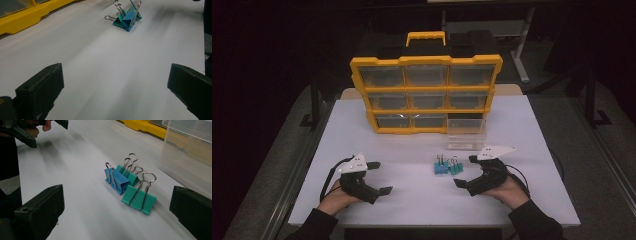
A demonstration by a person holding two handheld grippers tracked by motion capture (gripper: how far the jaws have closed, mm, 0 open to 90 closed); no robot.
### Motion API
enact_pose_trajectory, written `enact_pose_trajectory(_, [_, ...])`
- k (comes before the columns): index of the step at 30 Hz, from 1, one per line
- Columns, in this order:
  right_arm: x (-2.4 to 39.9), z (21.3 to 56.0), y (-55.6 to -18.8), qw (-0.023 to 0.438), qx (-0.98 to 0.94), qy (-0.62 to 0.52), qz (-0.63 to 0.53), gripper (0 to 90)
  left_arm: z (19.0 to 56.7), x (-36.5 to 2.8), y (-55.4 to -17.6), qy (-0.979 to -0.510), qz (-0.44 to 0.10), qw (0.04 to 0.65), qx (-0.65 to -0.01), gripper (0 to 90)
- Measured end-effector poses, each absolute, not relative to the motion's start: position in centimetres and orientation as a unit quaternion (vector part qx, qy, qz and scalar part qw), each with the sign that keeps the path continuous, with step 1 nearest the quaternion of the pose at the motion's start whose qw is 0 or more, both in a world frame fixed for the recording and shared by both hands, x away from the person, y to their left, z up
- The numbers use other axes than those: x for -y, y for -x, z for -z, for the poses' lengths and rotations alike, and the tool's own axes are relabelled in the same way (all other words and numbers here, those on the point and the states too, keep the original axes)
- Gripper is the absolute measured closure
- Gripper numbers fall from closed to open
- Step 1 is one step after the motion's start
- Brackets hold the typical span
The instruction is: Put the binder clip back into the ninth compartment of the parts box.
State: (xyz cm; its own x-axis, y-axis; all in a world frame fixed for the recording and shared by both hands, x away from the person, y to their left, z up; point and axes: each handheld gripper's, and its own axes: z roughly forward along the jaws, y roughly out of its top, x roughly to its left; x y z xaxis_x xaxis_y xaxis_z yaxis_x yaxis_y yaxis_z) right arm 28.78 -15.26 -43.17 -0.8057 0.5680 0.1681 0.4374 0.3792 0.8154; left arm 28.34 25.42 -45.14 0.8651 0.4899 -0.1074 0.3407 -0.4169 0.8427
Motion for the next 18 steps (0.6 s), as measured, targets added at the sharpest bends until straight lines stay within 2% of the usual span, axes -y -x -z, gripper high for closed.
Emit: enact_pose_trajectory(18, [14.1,43.2,-29.7,0.058,-0.83,-0.292,-0.472,0.0,45.2,-25.4,-28.4,-0.84,-0.072,0.479,-0.247,0.4])
